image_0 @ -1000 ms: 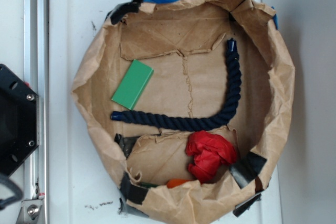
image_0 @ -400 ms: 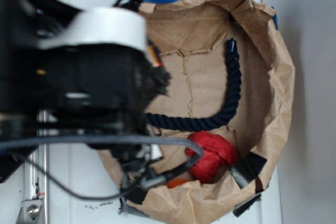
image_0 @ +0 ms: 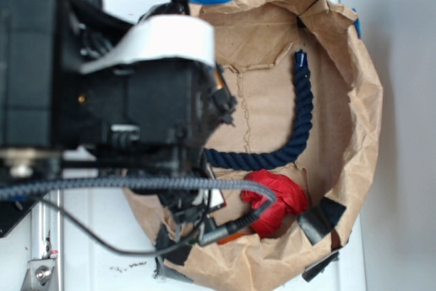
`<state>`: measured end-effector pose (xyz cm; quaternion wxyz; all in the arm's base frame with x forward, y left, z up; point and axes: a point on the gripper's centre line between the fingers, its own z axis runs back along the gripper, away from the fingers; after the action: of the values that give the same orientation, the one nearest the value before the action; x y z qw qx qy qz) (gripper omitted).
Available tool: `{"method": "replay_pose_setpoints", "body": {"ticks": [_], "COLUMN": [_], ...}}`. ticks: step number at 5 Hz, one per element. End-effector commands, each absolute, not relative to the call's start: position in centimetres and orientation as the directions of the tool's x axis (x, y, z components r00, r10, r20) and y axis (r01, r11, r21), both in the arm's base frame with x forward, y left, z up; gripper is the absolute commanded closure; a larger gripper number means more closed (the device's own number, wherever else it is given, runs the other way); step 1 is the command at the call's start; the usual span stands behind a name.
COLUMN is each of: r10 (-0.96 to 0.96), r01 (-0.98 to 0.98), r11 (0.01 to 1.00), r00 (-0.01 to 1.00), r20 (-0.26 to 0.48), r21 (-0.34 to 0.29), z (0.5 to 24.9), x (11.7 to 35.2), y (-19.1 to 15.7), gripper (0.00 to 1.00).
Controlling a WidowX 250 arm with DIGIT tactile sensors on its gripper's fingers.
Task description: Grab the blue rope.
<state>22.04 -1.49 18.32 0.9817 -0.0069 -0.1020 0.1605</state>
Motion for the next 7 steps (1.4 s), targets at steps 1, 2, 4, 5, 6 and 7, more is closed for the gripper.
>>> {"method": "replay_pose_setpoints", "body": {"ticks": [1,2,4,5,6,7], "r10": [0.389,0.346,0.319,0.329,0.324,0.279], "r01": [-0.385,-0.359,-0.338,-0.349,-0.343,-0.282], "r11": [0.921,0.933,0.940,0.936,0.939,0.958], "r00": [0.902,0.908,0.918,0.913,0.903,0.897], "r20": [0.186,0.237,0.235,0.243,0.282,0.344], "r21": [-0.063,0.011,0.047,0.042,0.018,-0.042], "z": [15.2,11.8,8.1,8.2,9.6,10.1], "x": [22.7,23.3,26.4,28.4,29.6,30.0], "y": [1.4,1.7,2.2,3.4,4.4,2.9], "gripper": [0.00,0.00,0.00,0.00,0.00,0.00]}}
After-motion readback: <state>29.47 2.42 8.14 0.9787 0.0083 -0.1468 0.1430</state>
